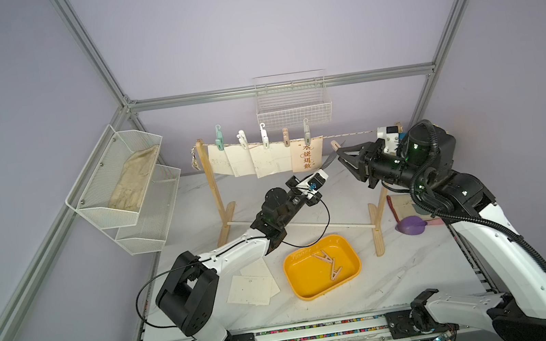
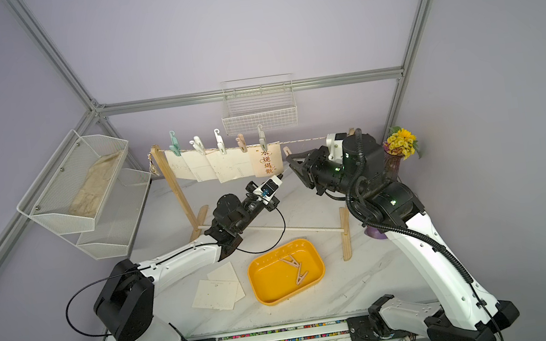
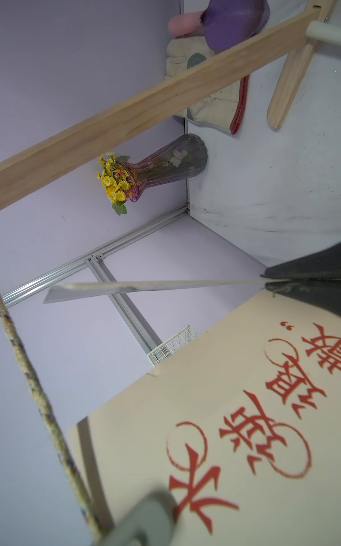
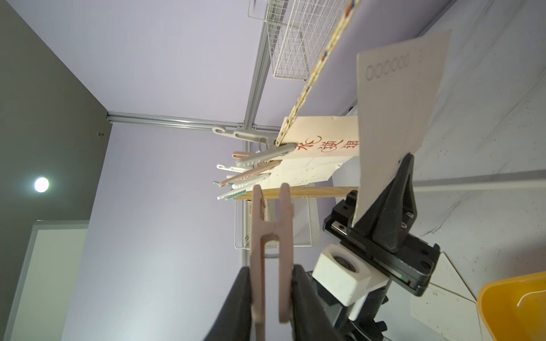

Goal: Remove the postcards from the strings
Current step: Remove the clamp from the clothesline, then place the clamp in the storage box.

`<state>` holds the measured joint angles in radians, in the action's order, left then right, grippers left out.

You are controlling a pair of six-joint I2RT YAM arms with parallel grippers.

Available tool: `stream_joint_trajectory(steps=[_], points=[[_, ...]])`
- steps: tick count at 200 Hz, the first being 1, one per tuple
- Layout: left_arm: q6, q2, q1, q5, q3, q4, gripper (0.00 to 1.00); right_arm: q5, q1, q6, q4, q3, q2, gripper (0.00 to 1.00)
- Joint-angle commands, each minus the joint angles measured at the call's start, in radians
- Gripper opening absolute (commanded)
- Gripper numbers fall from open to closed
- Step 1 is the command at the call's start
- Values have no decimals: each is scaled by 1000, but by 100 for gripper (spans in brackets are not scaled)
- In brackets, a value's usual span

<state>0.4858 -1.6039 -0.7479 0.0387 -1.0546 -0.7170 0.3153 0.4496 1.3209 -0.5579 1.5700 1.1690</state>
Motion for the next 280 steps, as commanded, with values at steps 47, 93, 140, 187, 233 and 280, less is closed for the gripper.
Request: stream_joint_trajectory(steps=[47, 93, 140, 187, 233, 280], points=[[-268, 303, -51, -140, 144, 281, 0, 143, -5, -350, 43, 9, -99, 29], [-506, 609, -52, -206, 149, 800, 0, 81, -5, -572, -47, -104, -191, 29], [-919, 946, -51, -282, 250, 1084, 0, 138, -5, -672, -11, -371, -222, 29], [-1281, 1139, -52, -365, 350, 1290, 0, 158, -2, -688, 67, -644, -208, 29], [-1451, 1147, -50, -302, 404, 1380, 0, 154, 7, -681, 123, -809, -182, 29], [-1575, 1142, -51, -250, 433, 1471, 0, 164, 31, -683, 123, -865, -179, 30]])
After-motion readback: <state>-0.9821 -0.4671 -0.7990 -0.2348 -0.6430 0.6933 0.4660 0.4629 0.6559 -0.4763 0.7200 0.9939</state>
